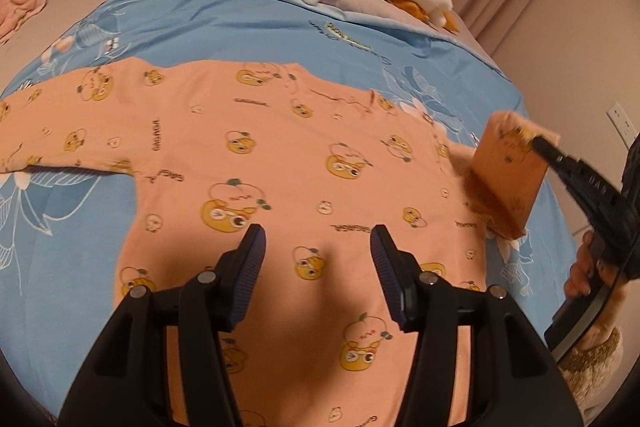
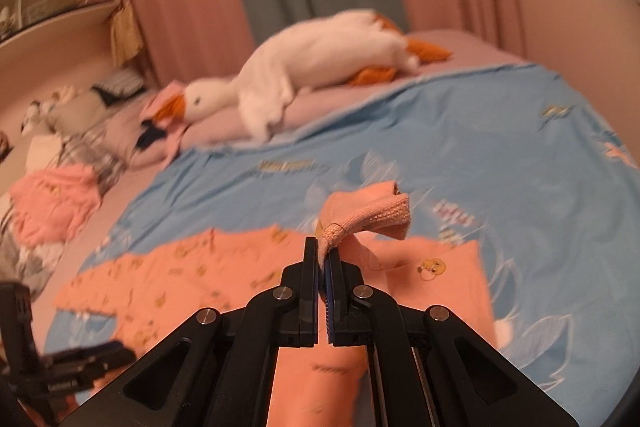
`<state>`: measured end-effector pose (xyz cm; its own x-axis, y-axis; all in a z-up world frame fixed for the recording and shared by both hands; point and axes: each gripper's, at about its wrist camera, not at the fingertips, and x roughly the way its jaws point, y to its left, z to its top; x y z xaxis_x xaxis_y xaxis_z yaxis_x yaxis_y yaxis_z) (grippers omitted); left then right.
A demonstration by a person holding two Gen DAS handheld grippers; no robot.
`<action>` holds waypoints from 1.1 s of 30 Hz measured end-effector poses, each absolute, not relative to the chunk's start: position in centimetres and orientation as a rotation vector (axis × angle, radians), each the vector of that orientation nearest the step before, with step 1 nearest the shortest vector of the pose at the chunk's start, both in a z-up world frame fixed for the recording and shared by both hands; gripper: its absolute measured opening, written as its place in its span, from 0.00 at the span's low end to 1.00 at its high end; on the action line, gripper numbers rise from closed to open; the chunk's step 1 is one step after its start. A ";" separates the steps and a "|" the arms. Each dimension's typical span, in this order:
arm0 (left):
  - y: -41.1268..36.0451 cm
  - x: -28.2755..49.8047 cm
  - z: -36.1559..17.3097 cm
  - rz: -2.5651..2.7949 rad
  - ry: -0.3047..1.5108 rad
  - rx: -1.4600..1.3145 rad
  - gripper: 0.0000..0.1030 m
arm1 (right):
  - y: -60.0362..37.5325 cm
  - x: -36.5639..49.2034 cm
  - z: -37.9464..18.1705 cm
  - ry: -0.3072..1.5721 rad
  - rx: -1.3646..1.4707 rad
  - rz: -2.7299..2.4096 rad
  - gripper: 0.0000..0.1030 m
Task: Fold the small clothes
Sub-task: 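Fold the held sleeve across the romper body with the right gripper and release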
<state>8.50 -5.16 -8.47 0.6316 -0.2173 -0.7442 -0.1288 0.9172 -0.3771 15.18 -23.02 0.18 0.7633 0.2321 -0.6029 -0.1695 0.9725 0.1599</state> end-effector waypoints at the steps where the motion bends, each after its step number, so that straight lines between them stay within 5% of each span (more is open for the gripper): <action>1: -5.0 8.5 -8.5 -0.049 0.892 -0.424 0.53 | -22.5 15.1 -0.2 0.686 0.083 0.230 0.04; 29: -4.8 8.5 -9.0 -0.034 0.910 -0.436 0.57 | -18.6 16.2 -8.3 1.065 0.063 0.316 0.04; 32: -5.0 8.6 -8.9 -0.035 0.910 -0.441 0.57 | -18.6 16.1 -8.4 1.068 0.058 0.307 0.22; 33: -5.0 8.6 -8.8 -0.035 0.910 -0.442 0.57 | -18.7 16.1 -8.3 1.066 0.066 0.313 0.35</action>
